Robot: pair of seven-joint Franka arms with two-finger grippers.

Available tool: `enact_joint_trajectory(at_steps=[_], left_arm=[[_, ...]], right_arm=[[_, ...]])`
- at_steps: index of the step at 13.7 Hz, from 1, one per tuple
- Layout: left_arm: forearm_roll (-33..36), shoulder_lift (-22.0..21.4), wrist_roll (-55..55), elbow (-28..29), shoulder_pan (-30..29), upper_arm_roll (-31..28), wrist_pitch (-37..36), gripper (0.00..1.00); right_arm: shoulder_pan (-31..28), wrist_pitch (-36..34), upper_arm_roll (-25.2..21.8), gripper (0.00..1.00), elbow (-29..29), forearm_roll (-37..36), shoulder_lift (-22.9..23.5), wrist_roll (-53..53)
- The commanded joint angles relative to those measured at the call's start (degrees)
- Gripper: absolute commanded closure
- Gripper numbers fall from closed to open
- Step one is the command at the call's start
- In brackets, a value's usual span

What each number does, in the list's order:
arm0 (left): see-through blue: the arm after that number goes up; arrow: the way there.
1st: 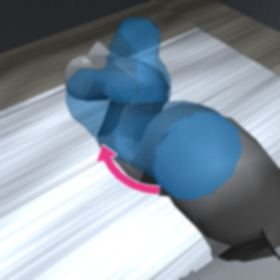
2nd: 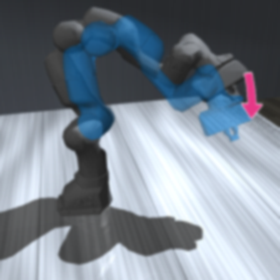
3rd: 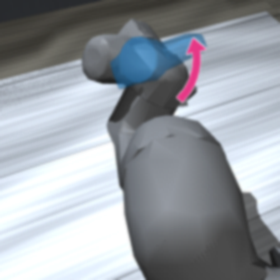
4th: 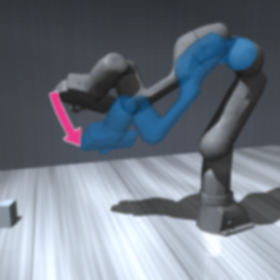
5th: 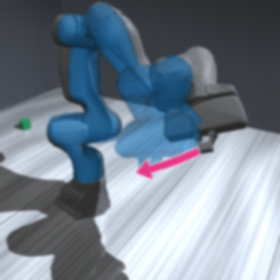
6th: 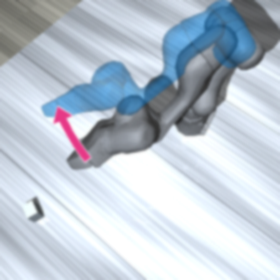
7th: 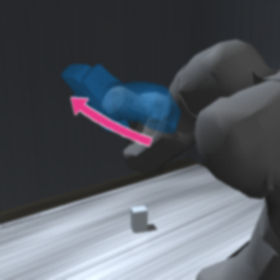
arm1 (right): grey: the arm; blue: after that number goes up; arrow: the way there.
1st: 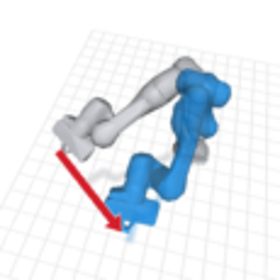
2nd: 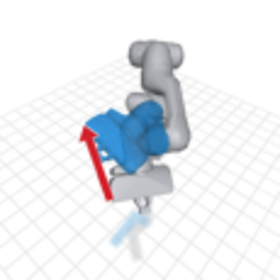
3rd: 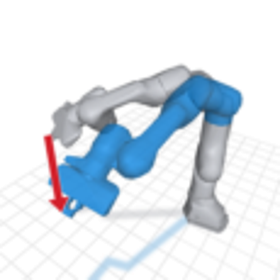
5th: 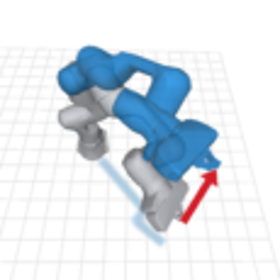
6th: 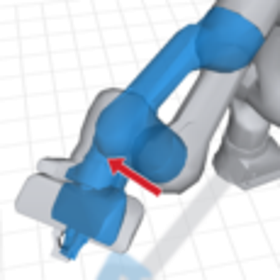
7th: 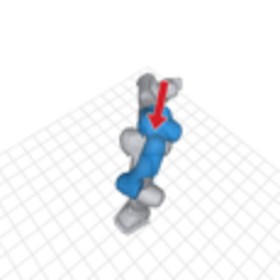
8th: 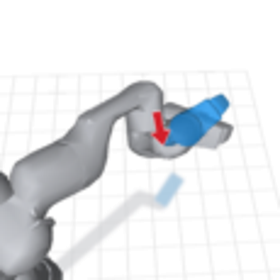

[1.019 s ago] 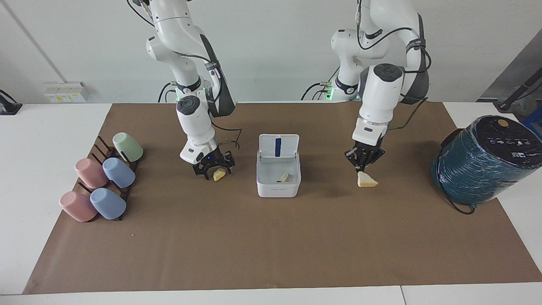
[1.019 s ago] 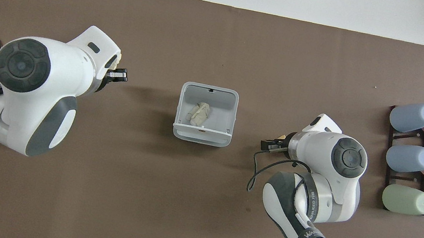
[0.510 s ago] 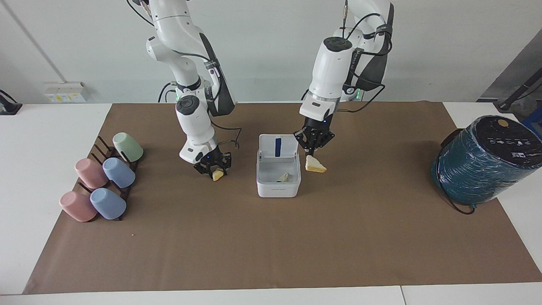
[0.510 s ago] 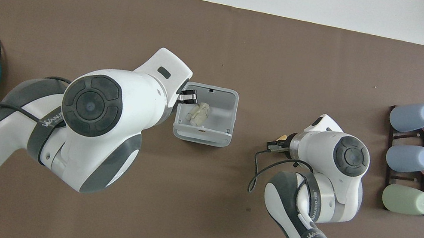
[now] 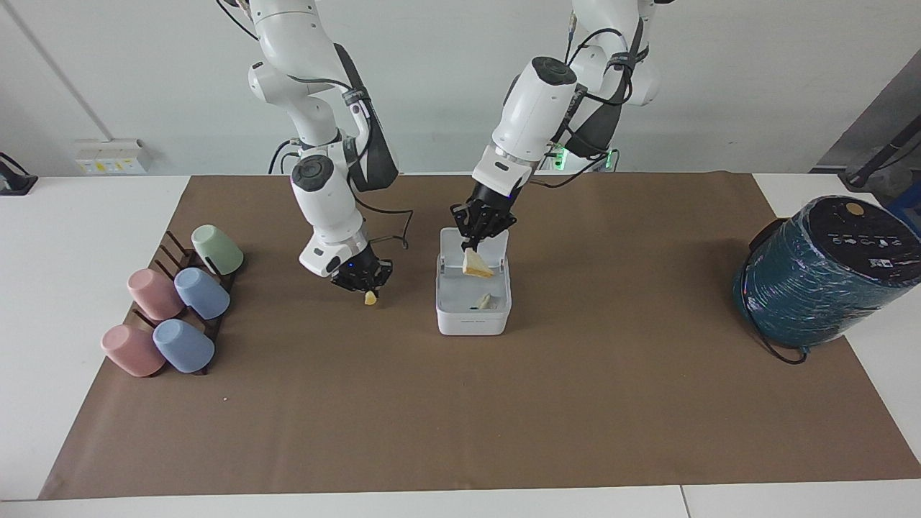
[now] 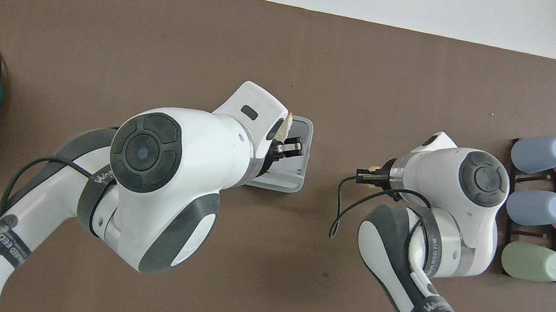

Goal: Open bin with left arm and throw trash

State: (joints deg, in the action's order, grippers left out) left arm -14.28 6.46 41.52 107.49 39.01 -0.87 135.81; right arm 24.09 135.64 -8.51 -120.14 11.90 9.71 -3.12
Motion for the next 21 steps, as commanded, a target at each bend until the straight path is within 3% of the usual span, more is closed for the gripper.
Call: enact_joint_trajectory(at_steps=[1,2,4,6,9,12,16,18,21], left_arm=[[-1.3,0.3,0.3,-0.8,0.5,-0.6,0.0,0.09],[-1.2,0.3,0.3,-0.9,0.5,-0.6,-0.3,0.01],[-1.2,-0.3,-0.1,-1.0,0.2,-0.8,-1.3,0.0],[-0.8,-2.6,-1.4,-0.7,-1.0,-1.4,-4.7,0.0],[1.2,-7.1,-13.1,0.3,-7.1,-1.7,-13.5,0.0],[7.9,-10.8,-21.4,1.2,-13.2,-1.7,-20.7,0.0],[11.4,-13.8,-30.6,2.9,-19.7,-1.7,-22.3,0.0],[11.6,-13.7,-38.5,0.7,-24.1,-1.8,-22.3,0.0],[12.0,-11.0,-43.3,-5.9,-29.2,-1.8,-24.7,0.0]], right_arm=[[-3.6,-6.7,0.2,1.0,5.9,-0.4,-0.9,-1.9],[-4.9,-8.8,0.3,1.0,8.2,-0.2,-0.9,-2.9],[-6.9,-12.2,0.4,1.0,11.8,0.9,-0.7,-4.8],[-6.1,-11.8,0.4,1.0,14.0,6.6,0.0,-8.5],[-5.5,-11.3,0.9,1.0,17.7,13.3,1.1,-15.4],[-0.9,-4.4,1.8,1.0,17.8,18.7,2.7,-24.4],[6.5,5.4,1.9,1.0,17.9,20.1,6.1,-34.0],[9.9,7.4,1.9,1.0,18.0,22.7,6.5,-37.9],[10.6,7.6,1.9,0.99,17.6,22.8,7.3,-39.1]])
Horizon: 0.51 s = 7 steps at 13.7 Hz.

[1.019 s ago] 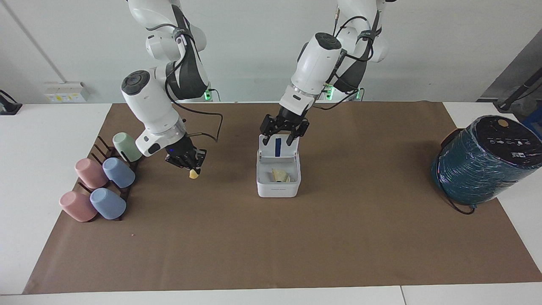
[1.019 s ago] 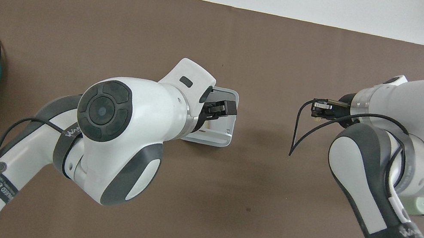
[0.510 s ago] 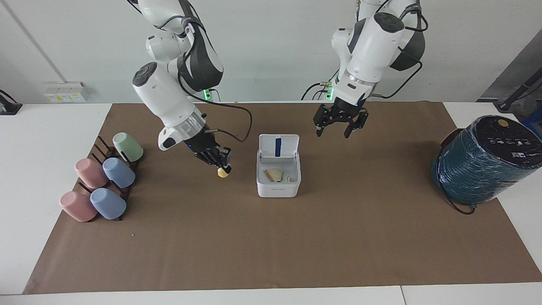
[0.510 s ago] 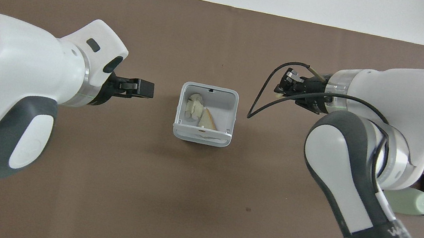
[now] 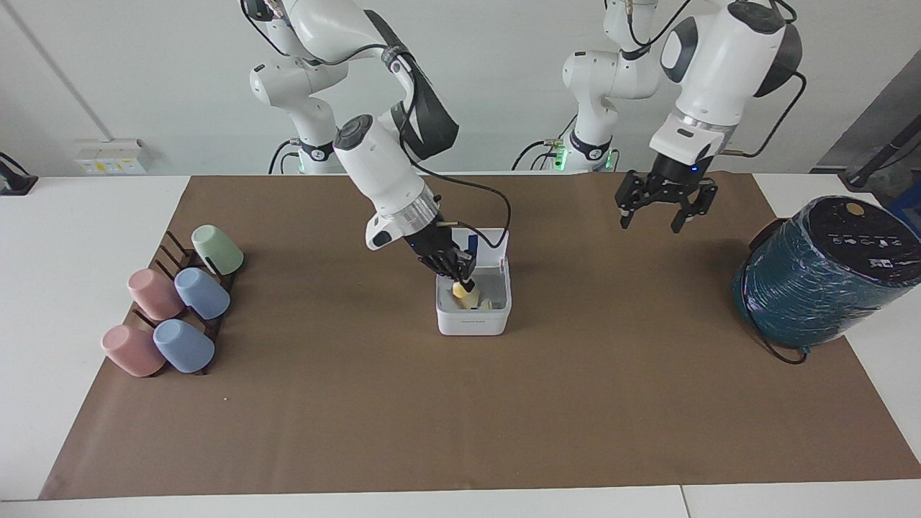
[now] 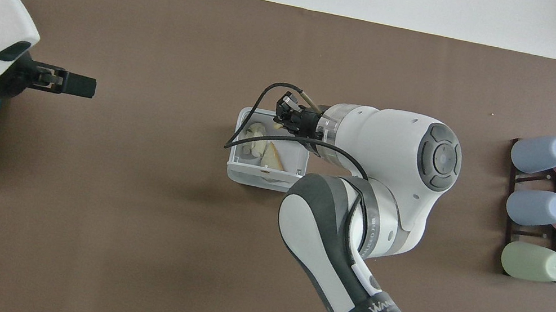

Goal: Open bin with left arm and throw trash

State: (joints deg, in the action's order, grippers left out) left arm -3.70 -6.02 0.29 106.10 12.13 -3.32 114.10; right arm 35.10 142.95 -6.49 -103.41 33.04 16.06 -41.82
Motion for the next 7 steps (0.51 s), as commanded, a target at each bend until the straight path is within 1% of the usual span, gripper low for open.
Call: enact_joint_trajectory(at_steps=[1,2,3,4,5,6,7], left_arm=[[2.5,2.6,-2.6,-7.8,-2.8,0.7,-5.8,0.0],[3.8,4.1,-3.8,-11.4,-3.2,0.7,-8.7,0.0],[4.0,5.2,-4.6,-14.1,-3.3,0.6,-11.0,0.0],[4.0,5.4,-4.7,-16.0,-3.3,0.5,-13.1,0.0],[4.0,5.5,-4.8,-17.1,-4.0,0.5,-15.5,0.0],[3.7,5.3,-4.9,-17.3,-5.6,0.5,-17.8,0.0],[3.5,4.6,-5.1,-17.3,-6.1,0.6,-19.9,0.0]], right_arm=[[0.0,0.3,-0.1,0.88,0.7,1.7,1.1,-0.4],[0.9,-0.3,-0.1,0.78,0.3,1.7,1.1,-0.5],[1.3,-0.7,-0.1,0.75,-0.5,1.7,0.7,-0.5],[1.4,-0.8,-0.1,0.73,-1.0,1.8,0.6,-0.5],[1.6,-0.8,-0.1,0.63,-1.0,1.8,0.6,-0.5],[1.6,-0.7,-0.1,0.35,-0.9,1.7,0.6,-0.5],[1.7,-0.7,-0.2,0.04,-0.8,1.7,0.6,-0.5]])
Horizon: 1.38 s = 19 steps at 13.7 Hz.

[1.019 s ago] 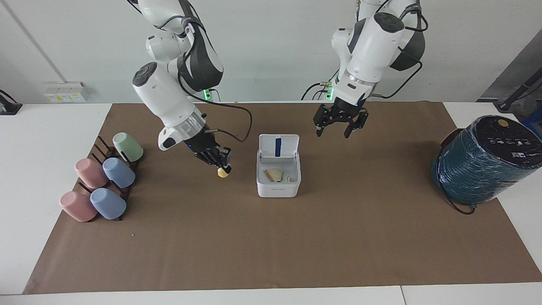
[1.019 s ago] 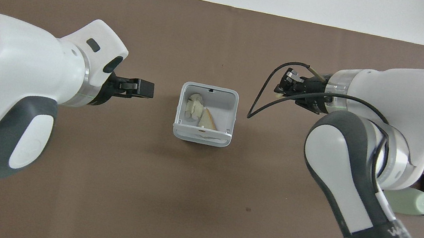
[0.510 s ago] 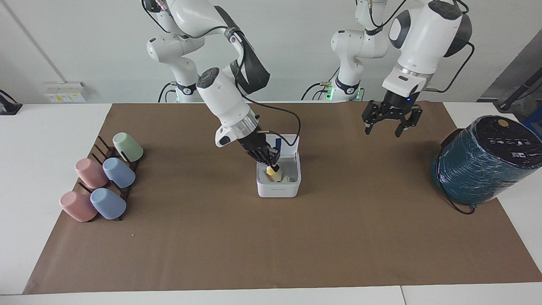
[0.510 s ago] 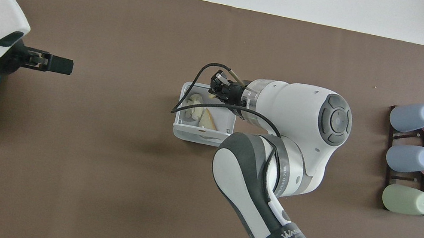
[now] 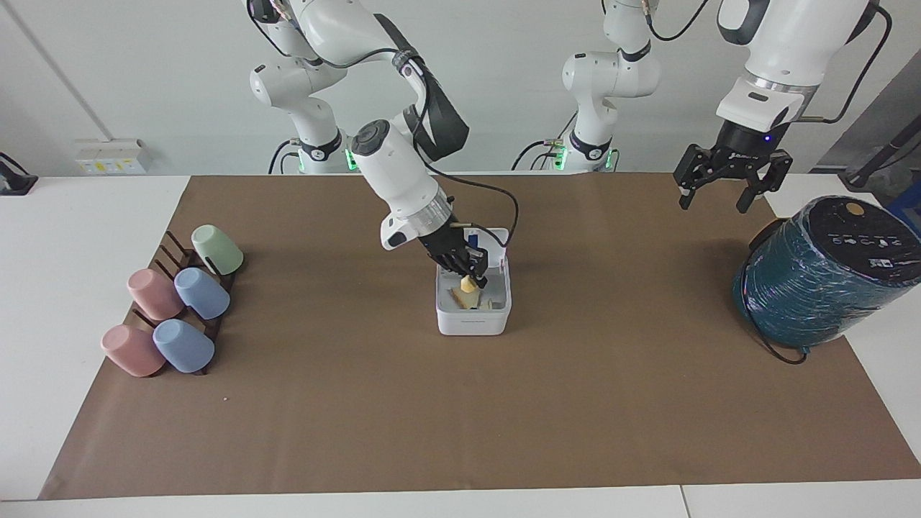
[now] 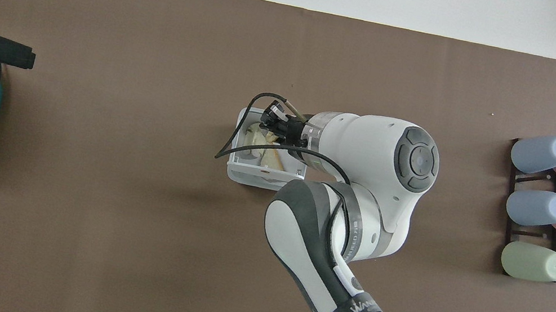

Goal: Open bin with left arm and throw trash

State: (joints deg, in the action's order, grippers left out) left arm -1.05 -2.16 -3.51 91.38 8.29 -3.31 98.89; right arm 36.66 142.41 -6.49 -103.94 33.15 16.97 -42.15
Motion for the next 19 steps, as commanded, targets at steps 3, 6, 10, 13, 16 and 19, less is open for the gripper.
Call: enact_joint_trajectory(at_steps=[3,6,10,13,16,19], left_arm=[[1.0,-0.7,-5.1,-2.3,-4.1,0.4,-8.6,0.0],[1.2,-1.6,-5.9,-1.8,-4.9,0.4,-9.8,0.0],[1.2,-2.7,-8.6,-1.9,-8.2,0.5,-15.4,0.0],[2.1,-2.1,-8.7,-2.3,-7.6,0.8,-16.1,0.0],[2.2,-0.4,-8.7,-4.0,-7.6,1.1,-15.4,0.0],[1.7,-0.9,-8.3,-3.3,-7.4,1.4,-12.9,0.0]], right_arm=[[0.2,0.1,-0.2,0.0,0.1,1.4,-0.1,0.0],[0.2,0.3,-0.2,0.0,0.3,1.2,0.0,0.0],[-0.2,-0.1,-0.4,0.0,0.8,0.5,-0.6,0.0],[-1.7,-0.1,-1.1,0.0,1.8,-7.5,-2.1,0.7],[-6.8,-2.3,-1.0,0.0,2.0,-24.1,-5.5,2.6],[-13.6,-11.0,-1.1,0.0,2.0,-30.5,-10.3,14.2]])
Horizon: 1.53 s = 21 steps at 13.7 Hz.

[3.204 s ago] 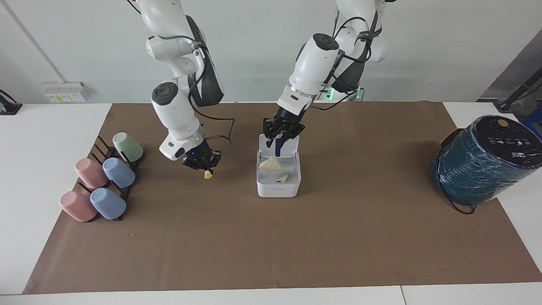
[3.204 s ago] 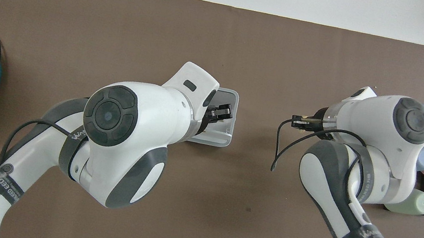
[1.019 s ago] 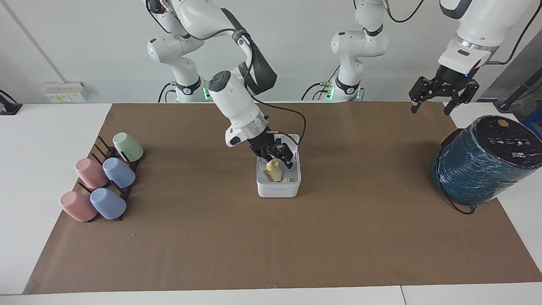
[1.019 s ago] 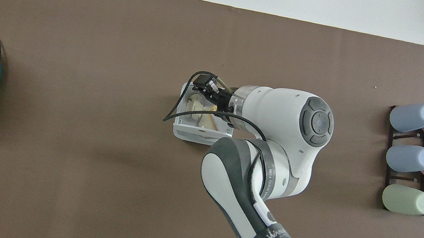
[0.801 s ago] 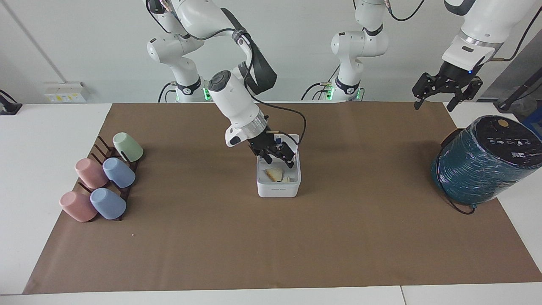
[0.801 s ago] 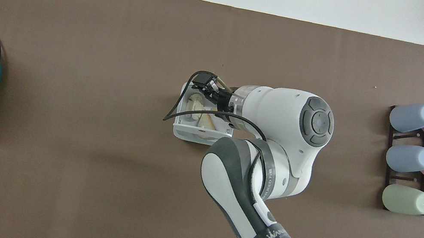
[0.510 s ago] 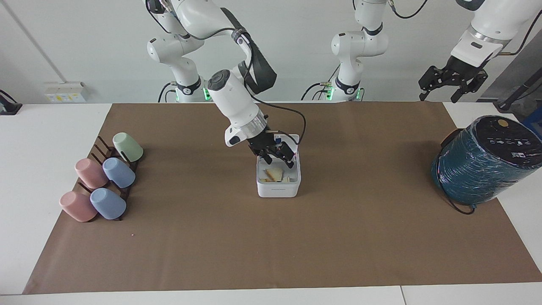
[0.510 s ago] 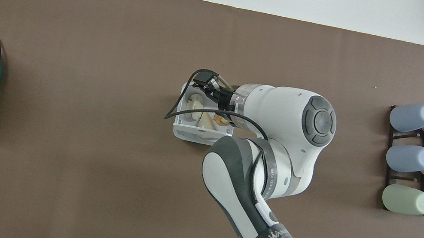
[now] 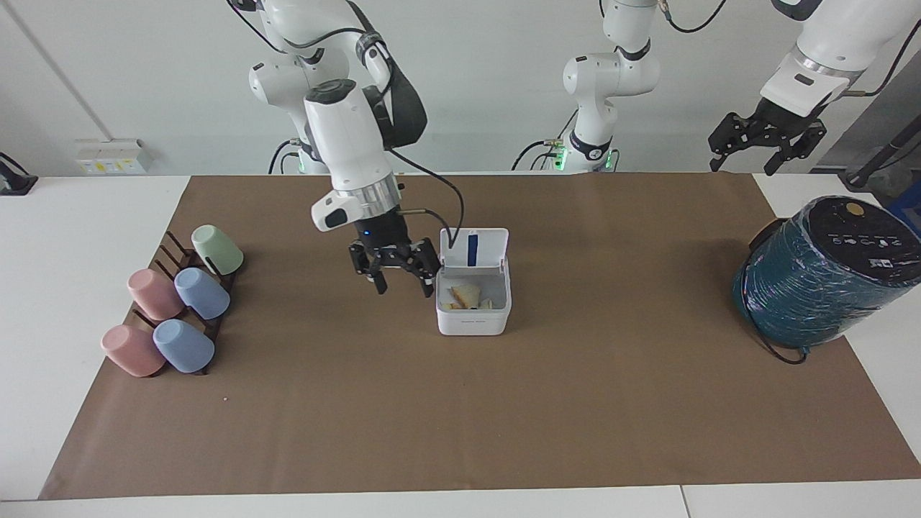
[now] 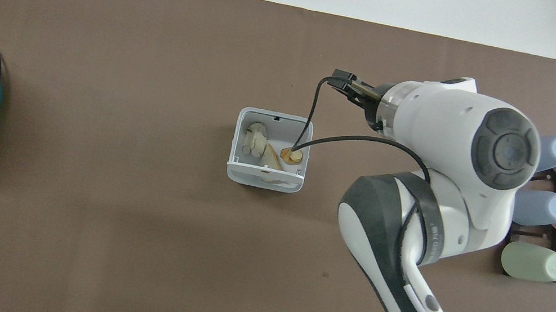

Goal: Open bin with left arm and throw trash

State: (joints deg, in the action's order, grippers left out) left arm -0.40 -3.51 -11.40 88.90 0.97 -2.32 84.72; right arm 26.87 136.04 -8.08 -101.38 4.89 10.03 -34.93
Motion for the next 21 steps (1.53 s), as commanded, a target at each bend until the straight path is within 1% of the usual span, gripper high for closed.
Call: enact_joint_trajectory(at_steps=[1,3,6,9,10,12,14,17,21], left_arm=[[1.0,0.3,-0.5,-0.6,-0.1,0.4,1.4,0.0],[1.0,0.2,-0.4,-0.4,-0.1,0.6,0.9,0.0],[1.0,0.0,-0.4,-0.1,0.0,0.7,0.7,0.0],[1.0,-0.1,-0.4,0.2,0.0,0.7,0.6,0.0],[1.0,-0.1,-0.4,0.2,0.0,0.7,0.6,0.0],[1.0,-0.2,-0.4,0.2,0.0,0.7,0.5,0.0],[1.0,-0.2,-0.4,0.2,0.0,0.7,0.5,0.0],[1.0,-0.2,-0.5,0.3,0.0,0.7,0.4,0.0],[1.0,-0.2,-0.6,0.3,-0.1,0.7,0.2,0.0]], right_arm=[[-6.3,-7.9,0.5,0.0,-0.6,-2.2,-5.0,11.7],[-11.7,-16.3,0.6,0.0,-0.5,-2.2,-8.3,19.8],[-17.0,-24.8,0.6,0.0,0.6,-2.3,-10.6,24.3],[-19.4,-36.9,0.6,0.0,9.4,-3.0,-9.5,24.8],[-20.9,-39.9,1.0,0.0,10.9,-3.7,-9.6,25.2],[-22.6,-44.3,0.9,0.0,11.7,-4.1,-10.5,30.2],[-22.5,-45.8,-0.1,0.0,11.1,-4.2,-11.7,32.5],[-22.1,-46.9,0.1,0.0,11.1,-6.1,-11.7,32.6],[-22.1,-47.3,0.4,0.0,11.0,-6.0,-11.8,32.0]])
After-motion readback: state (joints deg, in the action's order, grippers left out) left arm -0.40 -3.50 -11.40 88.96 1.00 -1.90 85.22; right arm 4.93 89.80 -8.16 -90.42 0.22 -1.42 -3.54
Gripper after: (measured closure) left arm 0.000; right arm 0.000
